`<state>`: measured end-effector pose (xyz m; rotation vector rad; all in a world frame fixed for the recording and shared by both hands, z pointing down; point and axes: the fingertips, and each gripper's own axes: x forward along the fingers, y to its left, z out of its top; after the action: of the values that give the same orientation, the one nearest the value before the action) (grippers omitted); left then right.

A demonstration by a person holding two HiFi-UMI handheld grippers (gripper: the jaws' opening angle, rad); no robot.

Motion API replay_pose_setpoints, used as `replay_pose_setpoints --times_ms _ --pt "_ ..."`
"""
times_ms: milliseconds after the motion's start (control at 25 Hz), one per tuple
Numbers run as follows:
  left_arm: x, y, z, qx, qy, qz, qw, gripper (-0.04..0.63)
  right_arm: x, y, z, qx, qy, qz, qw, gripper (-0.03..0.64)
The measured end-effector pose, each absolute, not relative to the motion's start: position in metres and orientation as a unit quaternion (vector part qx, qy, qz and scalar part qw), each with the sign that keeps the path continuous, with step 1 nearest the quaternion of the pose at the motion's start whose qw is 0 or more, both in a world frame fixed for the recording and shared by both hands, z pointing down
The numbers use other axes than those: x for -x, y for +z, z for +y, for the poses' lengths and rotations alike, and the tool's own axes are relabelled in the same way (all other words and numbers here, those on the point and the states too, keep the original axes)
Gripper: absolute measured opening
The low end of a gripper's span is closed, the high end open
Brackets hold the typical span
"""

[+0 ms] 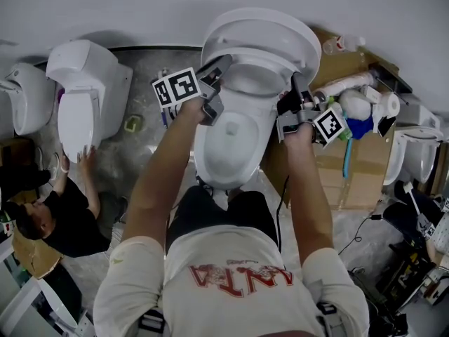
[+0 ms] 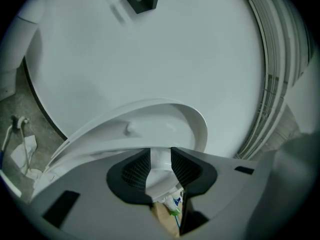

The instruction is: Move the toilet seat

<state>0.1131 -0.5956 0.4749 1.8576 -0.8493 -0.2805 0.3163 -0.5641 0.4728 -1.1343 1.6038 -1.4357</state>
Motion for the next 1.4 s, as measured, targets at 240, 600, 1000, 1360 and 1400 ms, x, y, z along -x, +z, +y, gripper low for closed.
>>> replay_pose_setpoints --times_ms 240,600,1000,1360,1400 --pt "-0.108 0.464 -0.560 -0.793 -0.090 -0.375 0.472 0.075 -0.310 0.471 -0.540 0.442 -0.537 0.659 0.288 0.003" --pt "-0.081 0.408 -0.475 -0.828 -0.050 -0.430 0.357 0.014 -0.296 0.415 -0.474 0.435 -0.442 0.757 0.207 0.003" --pt "-0.068 0.290 -0.383 -0.862 -0.010 -0.472 0.184 0.011 -0.285 0.315 -0.381 0.483 -0.228 0.843 0.066 0.002" --pt "-0.050 0.242 -0.302 -0.889 -0.005 -0.442 0.121 0.011 -0.236 0.245 -0.290 0.498 -0.126 0.857 0.039 0.002" --pt "-0.046 0.237 -0.296 -0.889 -0.008 -0.442 0.117 0.011 -0.228 0.239 -0.283 0.498 -0.116 0.859 0.037 0.002"
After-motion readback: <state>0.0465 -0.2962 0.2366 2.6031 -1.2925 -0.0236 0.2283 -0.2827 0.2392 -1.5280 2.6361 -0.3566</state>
